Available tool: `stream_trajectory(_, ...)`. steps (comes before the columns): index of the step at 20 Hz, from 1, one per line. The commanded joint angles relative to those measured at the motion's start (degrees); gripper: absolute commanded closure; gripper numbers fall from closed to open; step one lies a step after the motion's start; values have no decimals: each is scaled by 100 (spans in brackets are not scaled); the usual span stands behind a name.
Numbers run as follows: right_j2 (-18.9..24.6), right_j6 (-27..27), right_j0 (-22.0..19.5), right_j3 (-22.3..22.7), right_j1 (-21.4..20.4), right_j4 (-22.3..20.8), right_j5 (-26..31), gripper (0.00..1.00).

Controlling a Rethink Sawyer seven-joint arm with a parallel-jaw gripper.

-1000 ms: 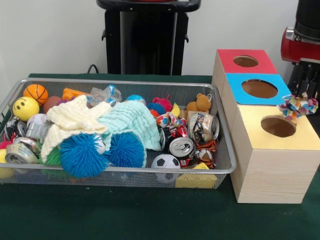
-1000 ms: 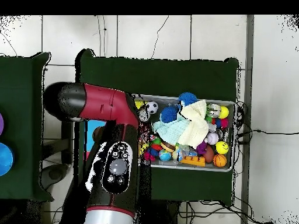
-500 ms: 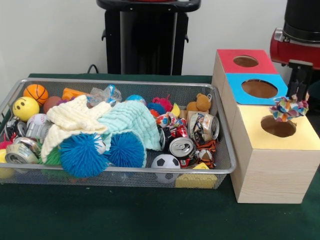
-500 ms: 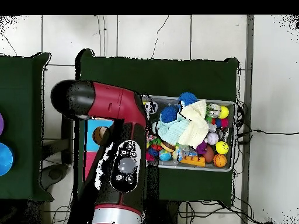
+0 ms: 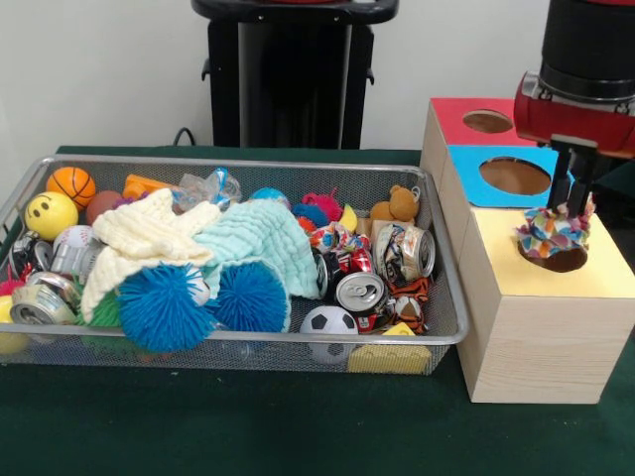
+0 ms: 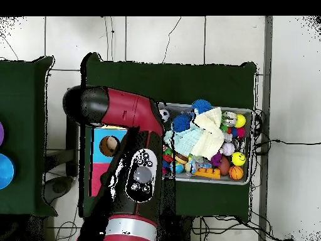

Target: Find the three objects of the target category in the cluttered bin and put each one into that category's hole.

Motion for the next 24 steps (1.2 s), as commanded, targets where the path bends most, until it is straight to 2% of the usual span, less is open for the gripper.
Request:
stream_trajectory(1, 207, 727, -186, 15, 507, -303, -564, 100)
stream_trajectory(6, 73, 951, -103, -94, 737, -280, -745, 100)
stream_trajectory(15, 340, 807, -208, -42, 929, -143, -1047, 100)
stream_trajectory(24, 420, 483, -377, -407, 1249, -287, -1126, 100)
